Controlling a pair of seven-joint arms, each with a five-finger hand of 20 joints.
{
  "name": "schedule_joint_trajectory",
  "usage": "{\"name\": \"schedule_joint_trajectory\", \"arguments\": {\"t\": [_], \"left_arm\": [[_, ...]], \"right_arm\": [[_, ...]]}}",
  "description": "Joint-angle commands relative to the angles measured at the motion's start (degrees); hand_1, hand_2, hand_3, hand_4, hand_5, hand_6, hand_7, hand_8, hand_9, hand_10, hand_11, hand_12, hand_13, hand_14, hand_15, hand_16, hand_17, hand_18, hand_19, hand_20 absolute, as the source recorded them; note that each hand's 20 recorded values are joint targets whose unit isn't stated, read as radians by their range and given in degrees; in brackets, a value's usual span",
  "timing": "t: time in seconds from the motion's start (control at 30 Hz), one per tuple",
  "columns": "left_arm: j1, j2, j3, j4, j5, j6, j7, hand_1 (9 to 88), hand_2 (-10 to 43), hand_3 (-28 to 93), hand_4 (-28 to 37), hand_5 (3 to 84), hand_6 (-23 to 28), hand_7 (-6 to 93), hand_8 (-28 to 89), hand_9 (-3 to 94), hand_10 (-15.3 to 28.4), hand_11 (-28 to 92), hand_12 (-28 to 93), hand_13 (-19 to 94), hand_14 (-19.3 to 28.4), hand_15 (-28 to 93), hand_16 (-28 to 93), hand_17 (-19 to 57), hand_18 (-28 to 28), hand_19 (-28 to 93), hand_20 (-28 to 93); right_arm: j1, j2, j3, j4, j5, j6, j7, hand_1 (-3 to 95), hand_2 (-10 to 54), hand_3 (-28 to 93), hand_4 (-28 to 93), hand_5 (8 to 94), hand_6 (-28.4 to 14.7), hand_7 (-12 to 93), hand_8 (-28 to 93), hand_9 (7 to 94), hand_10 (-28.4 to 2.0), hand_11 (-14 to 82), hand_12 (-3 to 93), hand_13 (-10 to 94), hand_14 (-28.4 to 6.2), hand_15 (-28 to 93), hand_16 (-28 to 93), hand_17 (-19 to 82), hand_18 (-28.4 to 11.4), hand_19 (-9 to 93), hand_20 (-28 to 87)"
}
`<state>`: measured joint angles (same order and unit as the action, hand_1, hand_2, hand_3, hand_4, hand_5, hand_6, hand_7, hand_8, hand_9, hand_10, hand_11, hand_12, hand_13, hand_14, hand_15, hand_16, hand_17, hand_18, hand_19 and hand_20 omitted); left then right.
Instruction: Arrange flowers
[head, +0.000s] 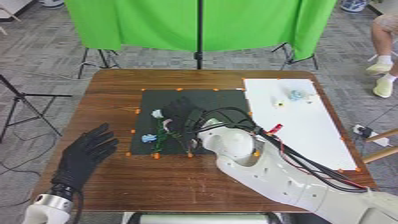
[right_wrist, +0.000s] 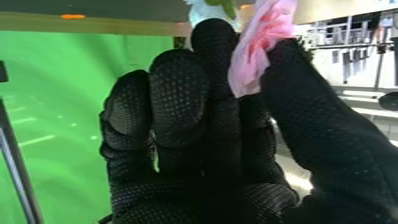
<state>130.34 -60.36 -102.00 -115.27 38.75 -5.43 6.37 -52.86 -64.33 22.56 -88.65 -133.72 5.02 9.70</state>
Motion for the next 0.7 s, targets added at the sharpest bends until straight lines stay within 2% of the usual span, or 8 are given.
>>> {"name": "schedule_joint_trajectory", "arguments": {"t": [0.03, 0.27, 0.6, 0.7], "left_arm": [[0.7, 0.04, 0.12, 0.40, 0.25, -0.40, -0.22, 23.6, 0.5, 69, -27.1, 32.9, 4.1, 19.7, -9, 29.0, 12.3, 25, 17, 24, 14.2, 39, 1, -8.5, 20.9, 50, 10], [1.3, -0.08, 0.03, 0.07, 0.22, -0.18, 0.07, 23.7, 0.5, 69, -27.2, 33.0, 4.2, 19.5, -9, 29.0, 12.3, 25, 17, 24, 14.2, 39, 1, -8.5, 20.9, 50, 10], [1.3, -0.21, -0.03, 0.05, 0.40, -0.33, 0.09, 23.7, 0.5, 68, -27.0, 32.9, 4.1, 19.5, -9, 29.0, 12.4, 25, 17, 24, 14.1, 39, 1, -8.5, 20.9, 50, 10], [1.6, -0.53, -0.25, -0.14, 0.41, -0.14, 0.10, 23.7, 0.5, 69, -27.0, 32.9, 4.1, 19.5, -9, 29.0, 12.4, 25, 17, 24, 14.2, 39, 1, -8.5, 21.0, 50, 10]], "right_arm": [[1.3, -0.1, 0.9, 1.2, -2.5, -1.0, 1.5, 47.0, -5.3, 75, -28, 55.3, 1.7, 52, -8, 75.9, -5.7, 20.2, 44.2, 70, -3.6, 66, 28, 33, -15.2, 84, 39], [0.7, -0.7, 2.8, 1.6, -3.4, -5.5, 0.7, 43.6, -5.6, 76, -28, 53.0, 1.7, 48, -9, 70.3, -6.5, 24.9, 35.7, 67, -4.2, 67, 26, 32, -15.4, 82, 40], [-0.1, -0.5, 4.4, 0.0, -3.4, -6.3, 0.5, 37.4, -5.6, 80, -28, 53.5, 2.0, 40, -10, 66.6, -8.7, 30.6, 23.9, 66, -4.7, 66, 25, 31, -15.9, 81, 41], [-1.8, -0.1, 8.2, -2.2, -3.1, -6.5, 0.2, 32.6, -5.6, 82, -28, 52.1, 1.8, 38, -20, 62.6, -9.0, 31.0, 22.0, 64, -5.3, 66, 25, 30, -16.4, 81, 41]]}}
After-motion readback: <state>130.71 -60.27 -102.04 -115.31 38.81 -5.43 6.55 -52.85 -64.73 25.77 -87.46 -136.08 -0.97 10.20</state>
